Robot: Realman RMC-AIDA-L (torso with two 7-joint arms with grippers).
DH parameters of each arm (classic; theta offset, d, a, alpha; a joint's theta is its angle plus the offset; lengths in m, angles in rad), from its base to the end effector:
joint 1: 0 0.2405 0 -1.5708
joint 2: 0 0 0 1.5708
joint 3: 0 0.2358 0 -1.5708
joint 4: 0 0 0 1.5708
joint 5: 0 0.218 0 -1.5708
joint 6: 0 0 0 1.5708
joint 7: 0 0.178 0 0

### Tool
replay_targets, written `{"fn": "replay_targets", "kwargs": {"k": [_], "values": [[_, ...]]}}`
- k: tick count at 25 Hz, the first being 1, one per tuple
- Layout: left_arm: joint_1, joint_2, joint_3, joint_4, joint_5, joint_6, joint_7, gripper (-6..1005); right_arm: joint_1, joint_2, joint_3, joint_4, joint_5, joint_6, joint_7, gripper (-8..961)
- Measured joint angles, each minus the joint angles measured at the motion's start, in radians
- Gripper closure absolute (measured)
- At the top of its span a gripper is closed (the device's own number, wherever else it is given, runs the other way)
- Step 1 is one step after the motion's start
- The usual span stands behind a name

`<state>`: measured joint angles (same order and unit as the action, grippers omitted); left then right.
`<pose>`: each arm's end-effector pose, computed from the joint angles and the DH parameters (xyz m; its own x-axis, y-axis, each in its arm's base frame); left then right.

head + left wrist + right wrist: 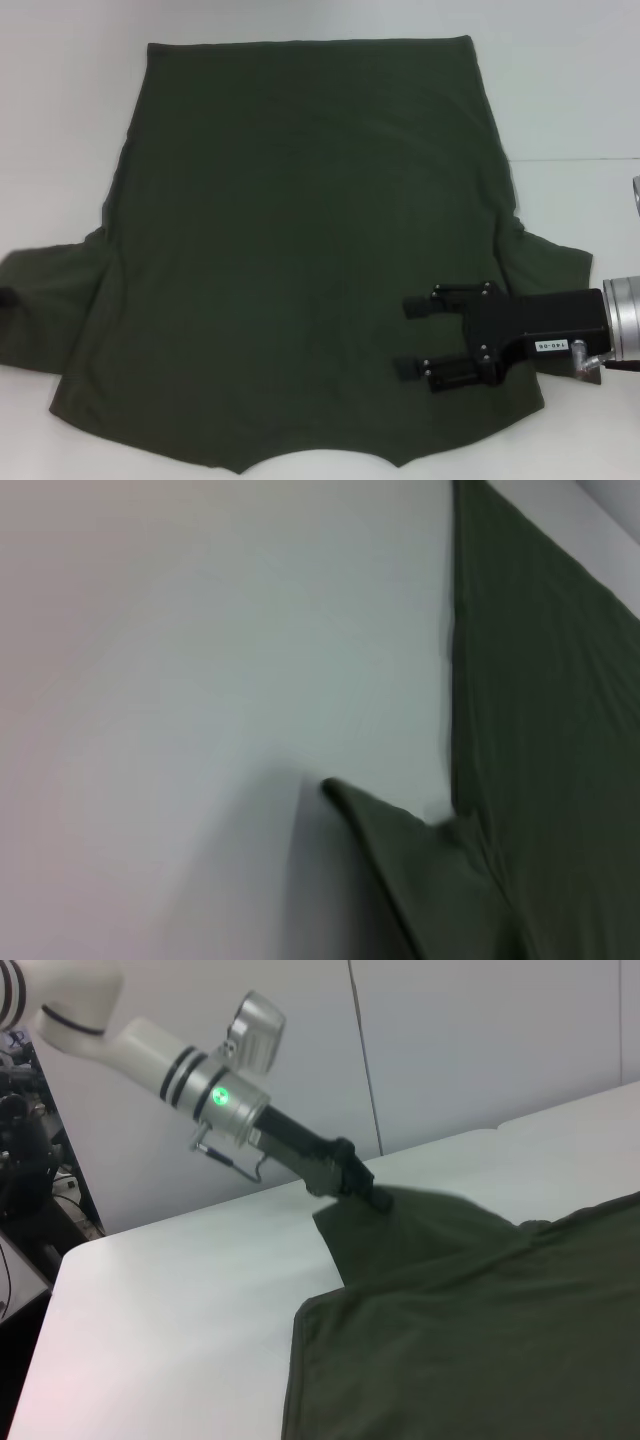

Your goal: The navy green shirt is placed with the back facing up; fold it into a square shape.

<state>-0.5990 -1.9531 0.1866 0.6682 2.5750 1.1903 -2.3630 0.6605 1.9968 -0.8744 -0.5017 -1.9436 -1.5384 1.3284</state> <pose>-0.3767 0.3777 0.0825 -0.0118 0.7420 0.6703 0.9767 0.1523 -0.1514 0.2131 0.3495 -0.0370 0.8716 -0.2715 -0.4081 -0.3173 -0.9472 -0.0475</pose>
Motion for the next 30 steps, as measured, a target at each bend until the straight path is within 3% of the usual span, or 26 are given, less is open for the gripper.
{"fn": "replay_targets", "kwargs": {"k": [12, 19, 24, 30], "values": [[-0.107, 0.078, -0.003, 0.084, 0.13, 0.132, -0.098, 991, -0.004, 0.001, -0.003, 0.0, -0.001, 0.012, -0.004, 55], [-0.172, 0.112, 0.007, 0.098, 0.174, 0.188, -0.153, 989, -0.01, 0.003, -0.003, 0.002, -0.002, 0.013, -0.009, 55], [-0.207, 0.099, 0.092, 0.062, 0.167, 0.184, -0.223, 988, -0.014, 0.005, -0.003, 0.002, -0.002, 0.014, -0.015, 55], [-0.258, 0.085, 0.105, -0.018, 0.159, 0.169, -0.308, 986, -0.015, 0.005, -0.003, 0.002, -0.002, 0.014, -0.019, 55]]}}
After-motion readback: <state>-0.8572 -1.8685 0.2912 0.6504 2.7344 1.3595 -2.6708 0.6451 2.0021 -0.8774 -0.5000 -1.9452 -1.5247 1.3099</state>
